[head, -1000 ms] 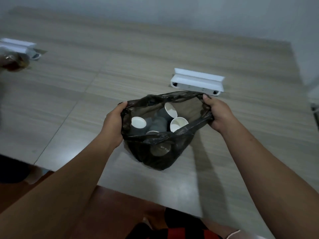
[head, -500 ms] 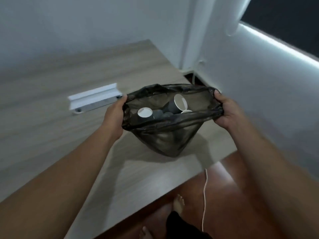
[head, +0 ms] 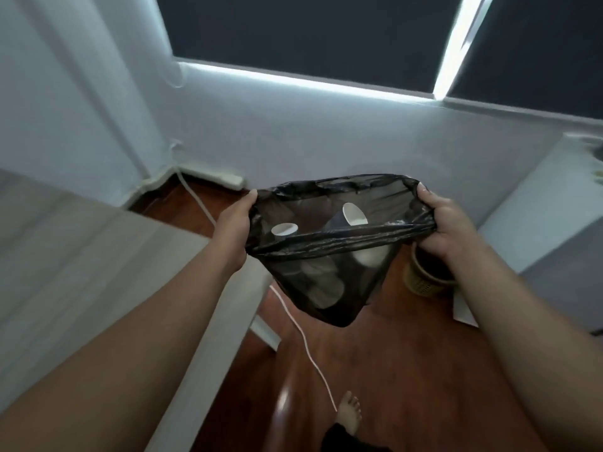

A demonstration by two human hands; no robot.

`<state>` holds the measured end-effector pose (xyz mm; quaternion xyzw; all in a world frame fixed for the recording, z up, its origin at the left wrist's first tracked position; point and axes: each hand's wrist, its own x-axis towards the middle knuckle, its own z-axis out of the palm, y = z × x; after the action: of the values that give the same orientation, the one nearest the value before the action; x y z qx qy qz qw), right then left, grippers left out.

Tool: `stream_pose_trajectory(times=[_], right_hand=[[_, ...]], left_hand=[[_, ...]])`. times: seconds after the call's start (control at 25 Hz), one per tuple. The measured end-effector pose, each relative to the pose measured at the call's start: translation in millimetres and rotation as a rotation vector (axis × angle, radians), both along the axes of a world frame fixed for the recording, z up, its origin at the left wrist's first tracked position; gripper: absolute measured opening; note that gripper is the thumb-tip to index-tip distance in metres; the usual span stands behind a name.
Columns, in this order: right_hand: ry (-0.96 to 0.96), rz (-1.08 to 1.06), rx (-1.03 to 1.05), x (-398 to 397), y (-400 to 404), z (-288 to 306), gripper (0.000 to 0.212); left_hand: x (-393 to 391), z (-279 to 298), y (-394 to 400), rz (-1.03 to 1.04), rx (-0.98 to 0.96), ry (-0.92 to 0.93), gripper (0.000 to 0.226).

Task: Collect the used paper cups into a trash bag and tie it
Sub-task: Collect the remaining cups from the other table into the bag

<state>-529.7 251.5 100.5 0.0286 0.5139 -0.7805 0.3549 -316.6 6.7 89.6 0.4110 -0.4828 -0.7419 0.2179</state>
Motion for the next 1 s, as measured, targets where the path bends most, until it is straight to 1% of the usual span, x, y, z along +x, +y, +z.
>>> stream_pose_trajectory(times=[0.04,0.16,0.28,0.4,0.52,0.56,0.6,0.68,0.8,0.88,1.0], right_hand=[[-0.004,-0.040,-0.013,-16.3,22.9,-3.4,0.018],[-0.041,-0.175,-0.033,-67.4,106.6,-8.7,0.025],[-0.032,-0.323,-0.021,-110.9,193.0,-10.8,0.024],[-0.029,-0.502,0.006,-139.2,271.8,-15.1,0.024],[-0.068,-0.676,0.042,-155.9,355.3,-28.0,0.031],[-0.075,-0.732,0.058,-159.1,378.7,-31.1,0.030],[-0.076,-0.797,0.063,-163.4,409.8,-30.5,0.028],[-0.083,-0.902,0.071,-168.2,453.9,-24.7,0.024],[-0.079,-1.106,0.096,-184.1,540.6,-16.4,0.025],[-0.066,-1.191,0.093,-191.0,579.1,-12.9,0.026],[-0.097,-1.307,0.121,-203.7,639.7,-0.4,0.026]], left_hand=[[-31.4,-5.1,11.9,-0.042,0.012,-0.008,0.036],[-135.4,-9.2,68.4,-0.261,0.006,-0.063,0.043],[-229.0,-4.3,138.1,-0.487,-0.026,-0.098,0.038],[-305.6,-1.1,207.6,-0.689,-0.032,-0.086,0.035],[-369.2,-1.7,290.7,-0.888,-0.033,-0.103,0.029],[-384.3,-2.2,314.1,-0.945,-0.052,-0.110,0.027],[-407.8,-3.1,347.4,-1.015,-0.059,-0.124,0.028],[-447.0,-9.8,395.7,-1.090,-0.083,-0.116,0.036],[-516.6,-10.3,496.9,-1.217,-0.067,-0.132,0.046],[-549.4,-4.3,546.7,-1.299,-0.081,-0.117,0.043],[-596.2,7.7,628.0,-1.455,-0.035,-0.112,0.039]])
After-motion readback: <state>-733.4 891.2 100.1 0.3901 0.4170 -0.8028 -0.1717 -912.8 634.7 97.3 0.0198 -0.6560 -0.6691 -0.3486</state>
